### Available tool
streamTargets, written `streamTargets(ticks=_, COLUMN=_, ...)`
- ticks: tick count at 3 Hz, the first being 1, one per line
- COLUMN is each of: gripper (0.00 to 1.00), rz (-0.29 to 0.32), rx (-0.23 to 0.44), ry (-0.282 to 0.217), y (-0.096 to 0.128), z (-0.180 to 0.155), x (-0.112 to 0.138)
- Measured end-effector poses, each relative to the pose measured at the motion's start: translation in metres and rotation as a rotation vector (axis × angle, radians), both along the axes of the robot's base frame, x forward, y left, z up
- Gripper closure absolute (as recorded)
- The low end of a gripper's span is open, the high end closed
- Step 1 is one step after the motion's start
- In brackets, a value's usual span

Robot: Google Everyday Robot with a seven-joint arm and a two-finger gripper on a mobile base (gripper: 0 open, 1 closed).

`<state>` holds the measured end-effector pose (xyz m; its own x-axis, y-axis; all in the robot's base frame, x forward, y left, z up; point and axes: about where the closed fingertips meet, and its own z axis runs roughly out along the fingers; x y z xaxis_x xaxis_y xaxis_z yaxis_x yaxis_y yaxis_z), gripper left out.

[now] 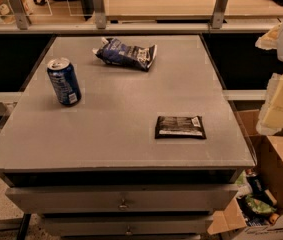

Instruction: Move rxbar chocolate near pepsi can

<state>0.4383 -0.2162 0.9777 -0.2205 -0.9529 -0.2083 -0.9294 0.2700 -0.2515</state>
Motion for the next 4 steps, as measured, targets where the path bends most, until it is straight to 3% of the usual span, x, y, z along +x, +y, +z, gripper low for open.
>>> streamTargets(ticks=2, gripper=0.0, rz=0.001, rx=0.034, ry=0.013, y=0.007, z=-0.005, x=0.003)
streamTargets(ticks=4, gripper=0.0, rz=0.009, rx=0.071, ry=0.076, y=0.043, z=-0.053, x=0.015)
